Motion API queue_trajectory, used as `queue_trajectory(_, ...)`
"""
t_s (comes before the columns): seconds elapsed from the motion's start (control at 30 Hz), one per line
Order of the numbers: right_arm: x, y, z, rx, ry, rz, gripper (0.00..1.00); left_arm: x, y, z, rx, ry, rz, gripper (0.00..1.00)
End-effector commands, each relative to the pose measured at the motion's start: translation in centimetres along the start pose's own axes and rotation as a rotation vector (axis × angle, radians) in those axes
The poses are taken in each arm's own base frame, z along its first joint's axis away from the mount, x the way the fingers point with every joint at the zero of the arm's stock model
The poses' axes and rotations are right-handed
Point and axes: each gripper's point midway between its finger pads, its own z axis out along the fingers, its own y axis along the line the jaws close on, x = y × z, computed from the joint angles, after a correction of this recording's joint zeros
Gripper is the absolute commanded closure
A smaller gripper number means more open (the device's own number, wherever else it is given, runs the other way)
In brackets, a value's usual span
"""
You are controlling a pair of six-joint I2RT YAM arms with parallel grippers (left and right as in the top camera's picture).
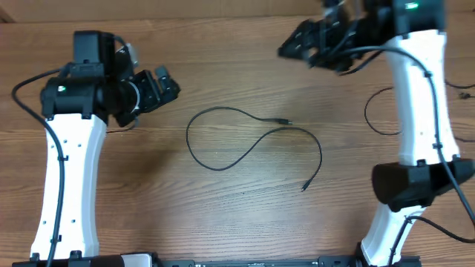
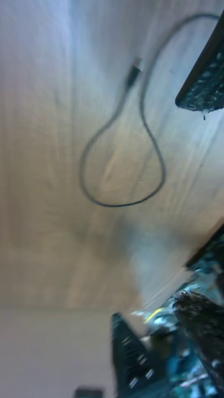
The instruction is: Untangle cables
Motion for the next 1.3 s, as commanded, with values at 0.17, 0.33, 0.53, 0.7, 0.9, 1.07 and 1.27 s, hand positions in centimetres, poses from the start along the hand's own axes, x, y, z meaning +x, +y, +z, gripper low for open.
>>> queue_trajectory(0.17,5.9,2.3,9.3,0.133,0.198,-0.075,0.33,-1.0,4.5,-1.5,-0.077,-0.011,-0.110,0.00)
queue_trajectory(0.33,10.0,3.0,15.9,0.214,0.269,-0.074,0.42,-2.0,7.2,-2.5,-0.105,-0.043,-0.190,0.00)
queue_trajectory(0.53,13.0,4.1,21.1,0.309,0.229,-0.136,0.63,-2.5,8.1,-2.8,-0.112,-0.061,-0.213,0.00)
queue_trajectory(0.7,15.9,4.7,26.0,0.322,0.204,-0.262,0.64,-2.6,8.6,-2.8,-0.138,-0.068,-0.216,0.00)
queue_trajectory(0.9,16.5,3.7,29.0,0.429,0.158,-0.368,0.64,-2.6,8.5,-2.8,-0.135,-0.066,-0.215,0.00)
queue_trajectory(1.07,16.9,2.8,30.9,0.475,0.161,-0.473,0.64,-2.3,8.6,-2.8,-0.137,-0.054,-0.219,0.00)
queue_trajectory(1.27,16.7,2.7,32.2,0.474,0.162,-0.587,0.65,-2.2,8.6,-2.8,-0.138,-0.054,-0.219,0.00)
